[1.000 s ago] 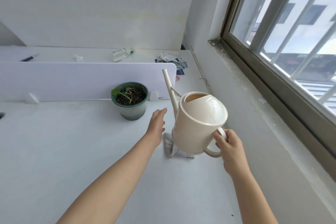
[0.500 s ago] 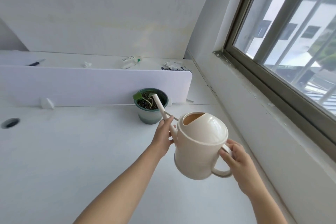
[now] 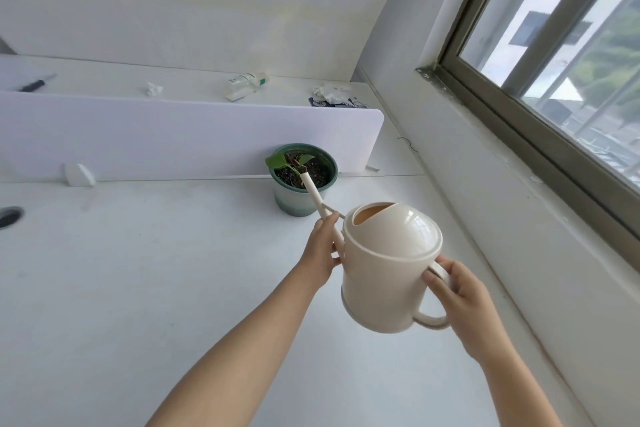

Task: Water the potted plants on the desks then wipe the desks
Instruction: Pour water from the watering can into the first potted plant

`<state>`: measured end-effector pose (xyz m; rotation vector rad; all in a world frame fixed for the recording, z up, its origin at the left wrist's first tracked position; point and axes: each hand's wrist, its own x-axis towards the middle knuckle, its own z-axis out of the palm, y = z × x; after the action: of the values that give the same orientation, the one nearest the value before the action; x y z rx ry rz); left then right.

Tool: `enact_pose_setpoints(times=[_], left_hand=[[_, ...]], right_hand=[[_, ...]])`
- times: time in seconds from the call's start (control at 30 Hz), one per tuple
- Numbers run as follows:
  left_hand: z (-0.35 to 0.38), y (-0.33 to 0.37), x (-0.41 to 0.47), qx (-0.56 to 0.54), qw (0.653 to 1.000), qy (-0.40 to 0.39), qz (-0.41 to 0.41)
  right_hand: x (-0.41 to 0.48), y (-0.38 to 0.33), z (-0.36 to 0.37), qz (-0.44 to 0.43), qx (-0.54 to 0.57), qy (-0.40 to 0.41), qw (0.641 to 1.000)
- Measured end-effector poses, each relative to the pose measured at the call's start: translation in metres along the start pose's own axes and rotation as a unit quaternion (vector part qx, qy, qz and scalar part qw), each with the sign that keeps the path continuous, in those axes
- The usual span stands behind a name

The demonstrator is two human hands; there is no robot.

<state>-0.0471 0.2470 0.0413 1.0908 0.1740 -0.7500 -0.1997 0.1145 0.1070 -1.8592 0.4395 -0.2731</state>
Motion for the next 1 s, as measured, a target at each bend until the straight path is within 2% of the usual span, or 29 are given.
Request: enact_pose_setpoints(times=[0.57,1.0], left_hand=[[-0.004,0.0,0.035,-0.033,0.999,0.002,-0.029],[0.026,0.017,0.049,0.022,0.999,-0.025,-0.034]], right_hand=[[0.041,0.0,0.003,0.004,-0.048,-0.03,0.998],[0.051,-0.009,-0.008,0.001,-0.049,0.035,0.998]])
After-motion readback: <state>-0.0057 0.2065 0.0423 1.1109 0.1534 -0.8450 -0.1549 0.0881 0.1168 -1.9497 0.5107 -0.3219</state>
